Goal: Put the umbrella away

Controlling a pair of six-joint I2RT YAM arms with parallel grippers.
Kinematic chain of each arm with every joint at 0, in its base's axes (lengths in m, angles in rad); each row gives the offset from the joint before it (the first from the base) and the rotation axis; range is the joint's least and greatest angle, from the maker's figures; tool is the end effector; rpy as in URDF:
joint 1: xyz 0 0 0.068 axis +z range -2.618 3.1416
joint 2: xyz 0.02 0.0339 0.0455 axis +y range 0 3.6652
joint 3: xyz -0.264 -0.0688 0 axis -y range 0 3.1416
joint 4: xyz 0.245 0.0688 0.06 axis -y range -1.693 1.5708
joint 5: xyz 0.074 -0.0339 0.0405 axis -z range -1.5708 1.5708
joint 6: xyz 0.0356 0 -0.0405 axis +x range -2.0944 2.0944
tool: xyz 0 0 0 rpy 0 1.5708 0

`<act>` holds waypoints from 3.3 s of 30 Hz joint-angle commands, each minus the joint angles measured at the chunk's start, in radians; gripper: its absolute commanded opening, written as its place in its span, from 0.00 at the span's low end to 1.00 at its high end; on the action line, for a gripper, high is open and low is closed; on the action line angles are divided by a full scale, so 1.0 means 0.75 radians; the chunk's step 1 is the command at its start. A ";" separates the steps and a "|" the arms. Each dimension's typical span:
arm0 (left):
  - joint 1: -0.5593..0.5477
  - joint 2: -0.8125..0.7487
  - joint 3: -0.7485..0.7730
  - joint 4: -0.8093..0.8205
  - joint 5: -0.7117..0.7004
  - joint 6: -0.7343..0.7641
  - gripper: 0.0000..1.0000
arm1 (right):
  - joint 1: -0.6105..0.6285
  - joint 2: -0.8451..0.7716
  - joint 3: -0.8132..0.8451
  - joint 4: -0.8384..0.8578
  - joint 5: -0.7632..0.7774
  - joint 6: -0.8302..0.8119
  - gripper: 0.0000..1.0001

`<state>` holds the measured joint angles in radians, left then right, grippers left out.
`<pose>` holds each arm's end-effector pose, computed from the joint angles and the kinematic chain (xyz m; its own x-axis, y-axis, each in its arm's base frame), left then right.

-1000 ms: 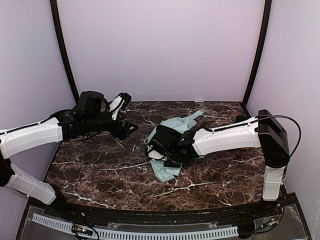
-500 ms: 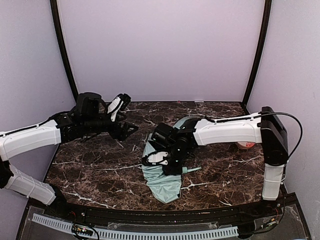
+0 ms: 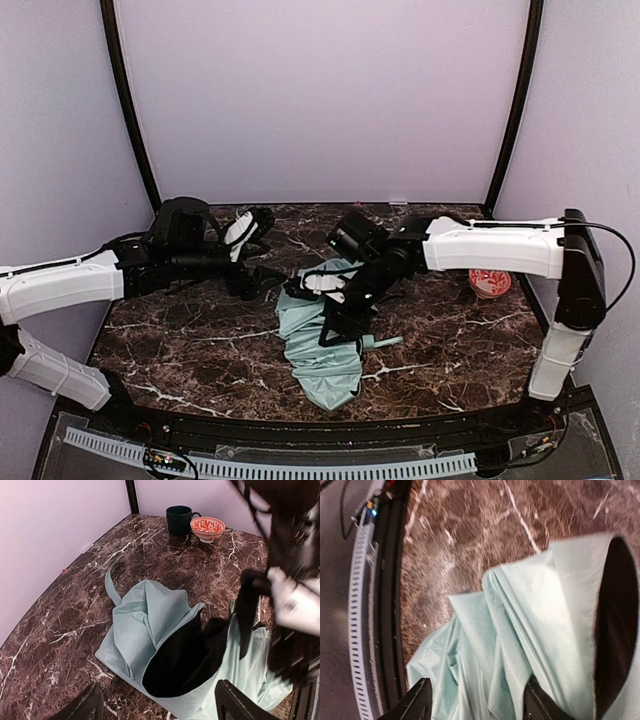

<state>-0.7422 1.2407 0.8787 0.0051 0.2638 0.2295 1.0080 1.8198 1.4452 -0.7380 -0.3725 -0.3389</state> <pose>0.2048 -0.2004 0.2947 -0.0613 0.3542 -0.9331 0.8693 0.4783 0.1244 0.1931 0.3304 0.2394 -0.1609 -0.8353 -0.5257 -0.9830 0.0881 0.1608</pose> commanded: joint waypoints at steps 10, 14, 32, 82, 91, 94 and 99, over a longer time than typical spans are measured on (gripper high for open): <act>0.004 0.162 0.075 -0.115 0.053 0.012 0.85 | -0.292 -0.355 -0.344 0.592 -0.066 0.433 0.59; 0.004 0.158 0.067 -0.119 0.017 0.050 0.84 | -0.278 -0.313 -0.244 0.586 -0.108 0.471 0.56; 0.000 0.311 0.086 -0.103 0.277 0.038 0.54 | -0.248 -0.096 -0.489 0.757 -0.054 0.715 0.51; -0.198 0.300 0.126 0.149 0.101 0.225 0.00 | -0.340 -0.415 -0.609 0.813 -0.134 0.607 0.51; -0.198 0.275 0.113 0.163 0.082 0.215 0.00 | -0.258 -0.368 -0.653 1.113 -0.485 0.662 0.50; -0.197 0.274 0.110 0.167 0.074 0.211 0.00 | -0.214 -0.294 -0.620 1.169 -0.543 0.680 0.50; -0.197 0.264 0.102 0.170 0.092 0.200 0.00 | -0.185 -0.219 -0.614 1.291 -0.577 0.755 0.16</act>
<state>-0.8883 1.4876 0.9730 0.1211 0.3244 0.3824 0.8574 1.6337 0.9619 0.0978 -0.7456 0.1722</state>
